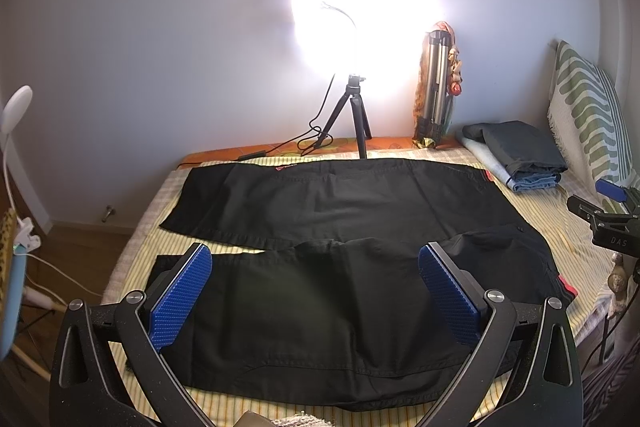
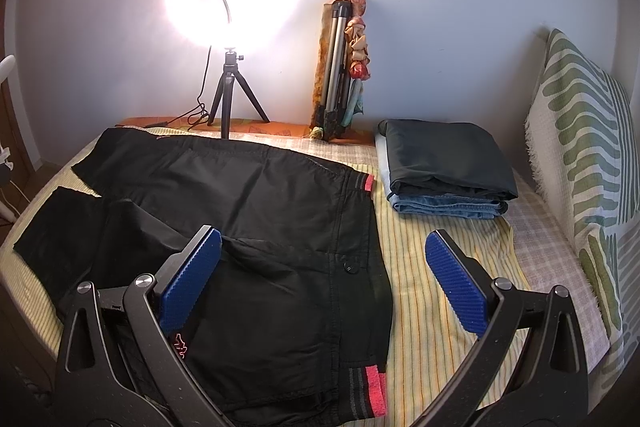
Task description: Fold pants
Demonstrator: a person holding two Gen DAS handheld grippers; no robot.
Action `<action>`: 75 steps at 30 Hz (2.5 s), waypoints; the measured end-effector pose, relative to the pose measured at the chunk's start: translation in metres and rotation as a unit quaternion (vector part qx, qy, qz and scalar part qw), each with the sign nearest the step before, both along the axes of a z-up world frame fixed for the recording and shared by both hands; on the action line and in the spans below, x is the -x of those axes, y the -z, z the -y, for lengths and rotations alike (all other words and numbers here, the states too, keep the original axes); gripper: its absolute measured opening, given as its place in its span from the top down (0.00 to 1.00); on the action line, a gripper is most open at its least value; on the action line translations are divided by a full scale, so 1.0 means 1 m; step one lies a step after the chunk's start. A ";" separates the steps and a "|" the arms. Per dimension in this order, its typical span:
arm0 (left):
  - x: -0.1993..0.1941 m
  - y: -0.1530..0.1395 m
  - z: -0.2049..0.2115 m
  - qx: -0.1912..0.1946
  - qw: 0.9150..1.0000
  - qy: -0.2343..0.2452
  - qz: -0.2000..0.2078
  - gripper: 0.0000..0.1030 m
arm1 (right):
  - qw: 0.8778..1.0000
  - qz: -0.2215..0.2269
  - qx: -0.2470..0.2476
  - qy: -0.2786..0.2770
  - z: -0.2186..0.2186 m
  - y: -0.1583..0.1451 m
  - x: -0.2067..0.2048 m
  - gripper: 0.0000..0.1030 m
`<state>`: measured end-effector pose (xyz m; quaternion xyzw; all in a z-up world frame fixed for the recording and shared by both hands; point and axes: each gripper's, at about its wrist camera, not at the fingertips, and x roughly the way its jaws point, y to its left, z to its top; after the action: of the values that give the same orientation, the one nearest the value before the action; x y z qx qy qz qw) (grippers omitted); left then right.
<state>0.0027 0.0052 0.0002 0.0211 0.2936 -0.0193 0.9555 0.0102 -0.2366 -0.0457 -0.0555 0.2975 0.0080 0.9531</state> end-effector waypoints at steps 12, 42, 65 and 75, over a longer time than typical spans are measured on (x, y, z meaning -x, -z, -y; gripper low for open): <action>0.000 -0.001 0.001 0.000 1.000 -0.001 0.000 0.00 | 1.000 -0.002 -0.003 -0.002 0.001 -0.001 0.000 0.00; -0.065 0.037 -0.063 0.069 0.993 -0.021 -0.096 0.02 | 0.991 -0.050 0.009 -0.122 -0.021 -0.005 -0.091 0.00; -0.173 0.061 -0.089 0.042 0.989 -0.027 -0.136 0.12 | 0.944 -0.163 0.091 -0.273 -0.089 0.070 -0.296 0.16; -0.201 0.095 -0.082 0.045 0.985 -0.008 -0.167 0.37 | 0.916 -0.210 0.075 -0.335 -0.111 0.116 -0.358 0.39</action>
<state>0.2035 0.0869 -0.0943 -0.0280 0.4477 -0.0284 0.8933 0.3687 -0.1255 -0.1612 -0.2198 0.4545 0.3161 0.8033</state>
